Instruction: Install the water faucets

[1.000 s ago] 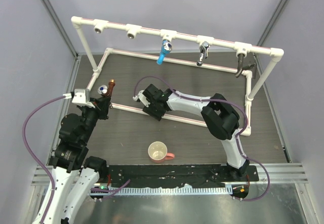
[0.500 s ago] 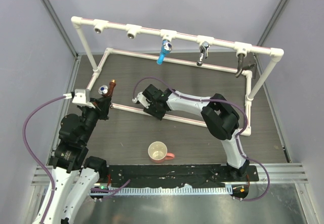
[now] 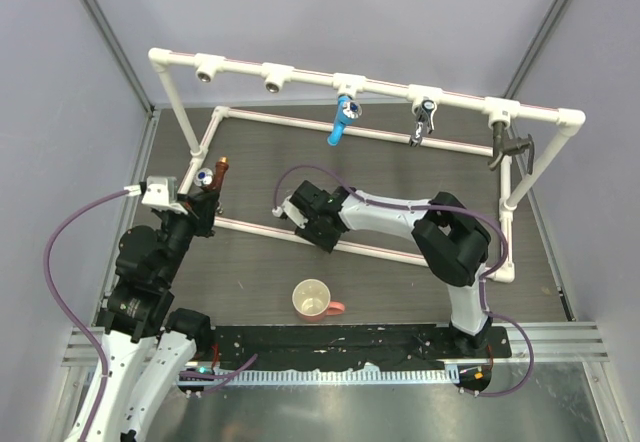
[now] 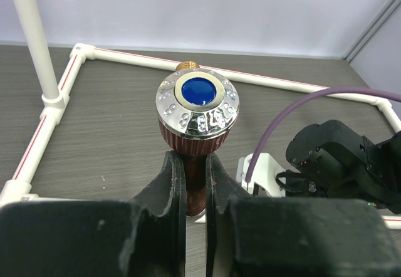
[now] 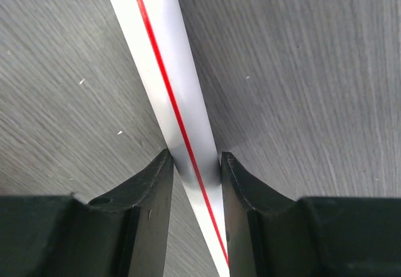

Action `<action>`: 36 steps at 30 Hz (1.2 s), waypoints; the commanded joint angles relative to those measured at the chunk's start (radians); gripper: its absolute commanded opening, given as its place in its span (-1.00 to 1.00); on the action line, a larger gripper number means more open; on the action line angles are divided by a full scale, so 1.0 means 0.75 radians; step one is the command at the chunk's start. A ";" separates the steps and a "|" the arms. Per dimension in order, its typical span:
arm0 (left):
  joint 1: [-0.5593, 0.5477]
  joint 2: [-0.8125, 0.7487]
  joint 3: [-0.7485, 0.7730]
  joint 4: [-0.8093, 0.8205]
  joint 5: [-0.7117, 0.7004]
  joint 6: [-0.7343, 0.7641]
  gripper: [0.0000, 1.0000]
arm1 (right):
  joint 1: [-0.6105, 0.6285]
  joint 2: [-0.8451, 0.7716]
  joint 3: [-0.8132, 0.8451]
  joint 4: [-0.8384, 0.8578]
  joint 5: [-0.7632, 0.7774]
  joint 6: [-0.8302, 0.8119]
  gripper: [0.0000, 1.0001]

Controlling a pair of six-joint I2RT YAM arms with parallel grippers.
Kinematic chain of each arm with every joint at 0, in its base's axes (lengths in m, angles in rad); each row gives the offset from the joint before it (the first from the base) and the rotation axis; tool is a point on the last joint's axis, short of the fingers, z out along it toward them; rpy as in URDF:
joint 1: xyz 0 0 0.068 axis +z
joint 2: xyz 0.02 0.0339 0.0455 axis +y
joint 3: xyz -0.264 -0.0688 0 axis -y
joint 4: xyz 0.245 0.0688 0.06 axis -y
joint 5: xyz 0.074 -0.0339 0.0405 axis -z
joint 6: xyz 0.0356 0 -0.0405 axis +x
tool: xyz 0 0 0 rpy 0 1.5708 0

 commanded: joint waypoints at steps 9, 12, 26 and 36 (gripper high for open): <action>0.005 -0.095 -0.019 0.120 -0.090 0.022 -1.00 | 0.093 -0.110 0.172 -0.149 0.116 0.194 0.03; 0.007 -0.164 -0.045 0.152 -0.174 0.028 -1.00 | 0.112 -0.153 0.264 -0.155 0.104 0.170 0.25; 0.007 -0.342 -0.117 0.216 -0.422 0.032 -1.00 | 0.177 -0.129 0.926 -0.400 0.075 -0.022 0.51; 0.010 -0.330 -0.115 0.210 -0.405 0.032 -1.00 | 0.173 0.092 1.559 -0.515 0.116 -0.241 0.69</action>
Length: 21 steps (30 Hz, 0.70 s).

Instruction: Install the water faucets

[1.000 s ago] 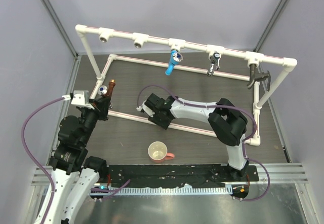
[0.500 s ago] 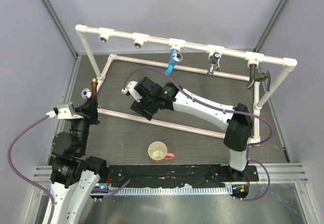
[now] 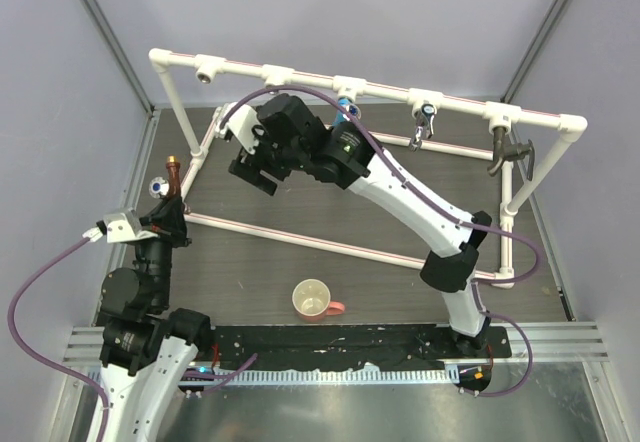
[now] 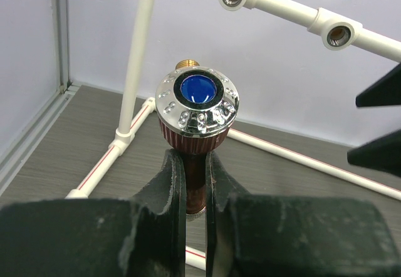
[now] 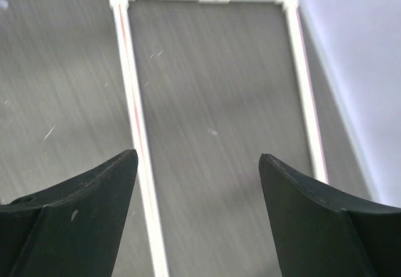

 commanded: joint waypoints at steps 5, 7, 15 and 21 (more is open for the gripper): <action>0.010 0.027 0.009 0.103 0.028 0.025 -1.00 | -0.127 0.016 0.207 0.207 0.128 -0.105 0.73; 0.008 0.034 0.011 0.101 0.053 0.030 -1.00 | -0.199 -0.047 0.158 0.301 0.160 -0.044 0.72; 0.012 0.054 0.017 0.099 0.094 0.028 -1.00 | -0.365 -0.309 -0.089 0.571 0.148 -0.060 0.71; 0.016 0.066 0.019 0.101 0.126 0.025 -1.00 | -0.436 -0.454 -0.259 0.678 0.305 -0.064 0.71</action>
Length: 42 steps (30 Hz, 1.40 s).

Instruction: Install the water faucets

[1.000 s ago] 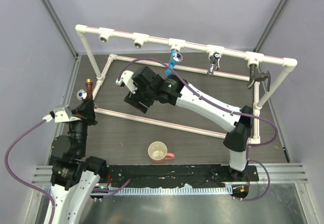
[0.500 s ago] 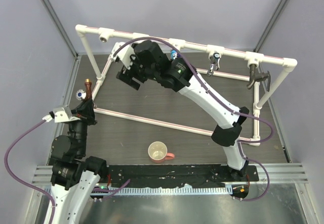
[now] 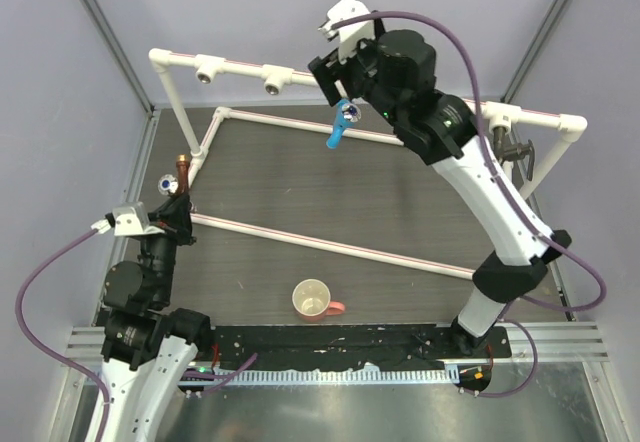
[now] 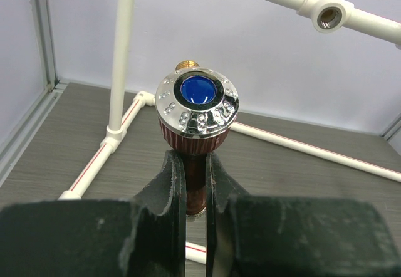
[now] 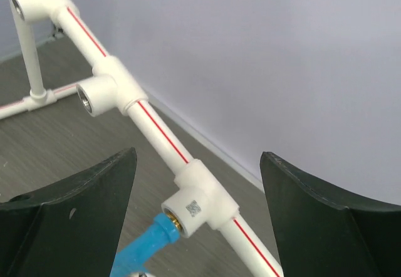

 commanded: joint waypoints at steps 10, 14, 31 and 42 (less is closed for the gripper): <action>0.012 0.132 0.043 0.126 0.270 0.000 -1.00 | -0.414 -0.353 -0.387 0.124 0.163 0.155 0.71; 0.012 0.235 0.107 0.144 0.477 -0.004 -1.00 | -0.610 -0.390 -0.463 0.056 0.064 0.190 0.70; 0.012 0.875 0.710 0.006 0.823 0.266 -1.00 | -0.805 -0.403 -0.473 -0.340 -0.453 0.161 0.69; 0.012 1.096 0.884 -0.036 0.770 0.260 -1.00 | -0.807 -0.435 -0.553 -0.318 -0.506 0.188 0.67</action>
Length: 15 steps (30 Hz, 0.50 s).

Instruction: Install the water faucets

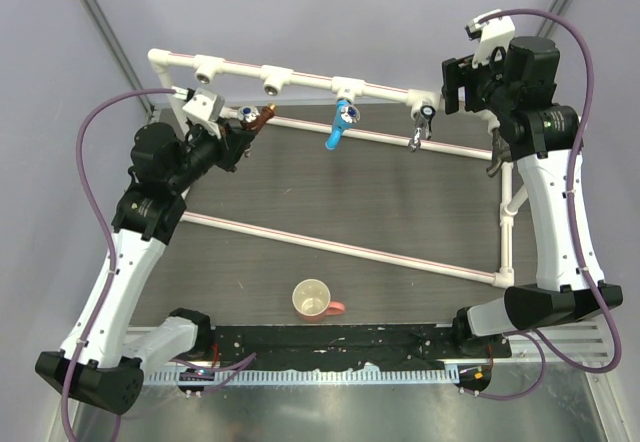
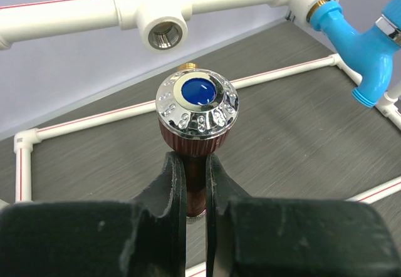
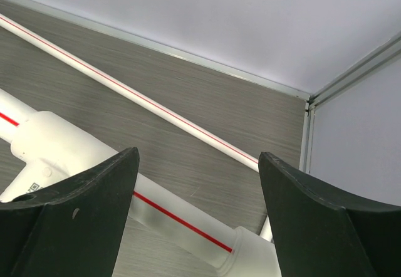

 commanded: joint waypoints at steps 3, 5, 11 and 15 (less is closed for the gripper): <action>0.009 0.025 0.080 0.096 -0.060 -0.076 -1.00 | 0.025 -0.028 -0.064 -0.086 -0.173 0.025 0.66; 0.009 0.029 0.047 0.147 -0.078 -0.145 -1.00 | 0.027 -0.028 -0.066 -0.083 -0.175 0.030 0.66; 0.007 0.050 0.037 0.255 -0.109 -0.256 -1.00 | 0.048 -0.020 -0.072 -0.086 -0.137 0.017 0.66; 0.005 0.054 0.027 0.276 -0.162 -0.287 -1.00 | 0.054 -0.020 -0.076 -0.079 -0.135 0.019 0.66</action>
